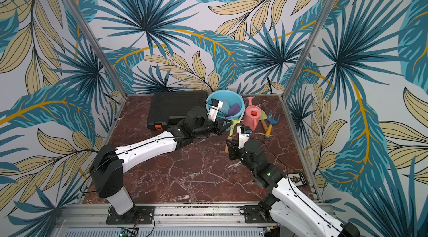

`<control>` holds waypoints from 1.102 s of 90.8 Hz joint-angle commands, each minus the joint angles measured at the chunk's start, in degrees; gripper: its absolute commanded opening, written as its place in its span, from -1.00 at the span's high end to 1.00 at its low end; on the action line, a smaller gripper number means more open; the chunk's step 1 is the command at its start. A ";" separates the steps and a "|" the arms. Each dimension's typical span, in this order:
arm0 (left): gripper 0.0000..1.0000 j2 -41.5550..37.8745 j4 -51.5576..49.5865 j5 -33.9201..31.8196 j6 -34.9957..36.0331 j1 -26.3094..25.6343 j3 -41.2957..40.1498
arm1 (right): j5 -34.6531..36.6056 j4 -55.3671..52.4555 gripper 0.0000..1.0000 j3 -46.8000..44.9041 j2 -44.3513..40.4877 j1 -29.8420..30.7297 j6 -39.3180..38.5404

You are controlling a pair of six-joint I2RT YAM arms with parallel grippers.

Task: Organize the gardening tools
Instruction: Pick up the gardening tool from the center of the board, then place the gardening tool in the container.

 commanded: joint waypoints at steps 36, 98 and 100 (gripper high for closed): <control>1.00 -1.58 4.07 -5.12 3.58 7.61 5.23 | 8.87 -3.82 -0.99 -0.31 -1.07 0.40 -0.58; 1.00 25.48 20.35 -8.03 7.28 11.22 31.79 | 10.78 -4.05 -0.99 0.14 1.46 0.35 -0.45; 1.00 26.16 20.88 -7.90 7.21 11.31 32.20 | 10.79 -4.02 -0.99 0.14 1.48 0.34 -0.45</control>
